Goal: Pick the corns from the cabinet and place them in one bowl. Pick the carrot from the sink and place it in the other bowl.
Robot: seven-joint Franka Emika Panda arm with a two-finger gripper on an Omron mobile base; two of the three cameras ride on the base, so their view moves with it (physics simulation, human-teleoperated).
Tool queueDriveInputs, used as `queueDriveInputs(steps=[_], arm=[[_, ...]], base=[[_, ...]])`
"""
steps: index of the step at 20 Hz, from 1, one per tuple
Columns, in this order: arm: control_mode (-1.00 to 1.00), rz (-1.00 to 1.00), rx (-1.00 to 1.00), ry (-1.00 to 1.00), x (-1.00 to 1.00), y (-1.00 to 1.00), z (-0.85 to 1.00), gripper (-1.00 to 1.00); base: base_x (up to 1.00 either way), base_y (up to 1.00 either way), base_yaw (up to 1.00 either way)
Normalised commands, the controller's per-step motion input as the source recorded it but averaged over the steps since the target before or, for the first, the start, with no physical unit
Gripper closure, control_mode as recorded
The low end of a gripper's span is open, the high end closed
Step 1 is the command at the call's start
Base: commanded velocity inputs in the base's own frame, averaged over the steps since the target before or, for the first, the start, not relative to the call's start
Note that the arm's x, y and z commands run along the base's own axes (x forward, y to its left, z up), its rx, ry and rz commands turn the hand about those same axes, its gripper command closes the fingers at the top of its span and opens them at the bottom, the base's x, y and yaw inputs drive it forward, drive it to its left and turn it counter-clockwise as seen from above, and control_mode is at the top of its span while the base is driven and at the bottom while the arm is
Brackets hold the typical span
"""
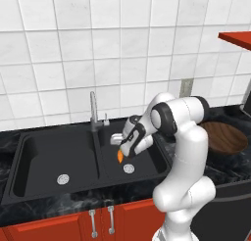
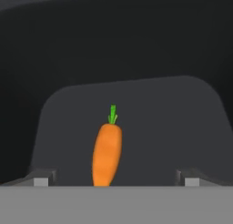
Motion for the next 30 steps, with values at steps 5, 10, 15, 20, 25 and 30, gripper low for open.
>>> queueDriveInputs(steps=[5,10,15,20,25,30], arm=[[-1.0,0.0,0.0,0.0,0.0,0.11,0.0,-1.0],[-1.0,0.0,0.0,0.0,0.0,0.0,0.0,-1.0],[-1.0,0.0,0.0,0.0,0.0,0.0,-0.03,-1.0],[-1.0,0.0,0.0,0.0,0.0,0.0,-0.15,-1.0],[-1.0,0.0,0.0,0.0,0.0,0.0,-0.15,-1.0],[-1.0,0.0,0.0,0.03,0.01,0.06,-0.24,-1.0]], base=[[0.0,0.0,0.0],[0.0,0.0,0.0],[0.0,0.0,0.0],[0.0,0.0,0.0],[0.0,0.0,0.0],[0.0,0.0,0.0]])
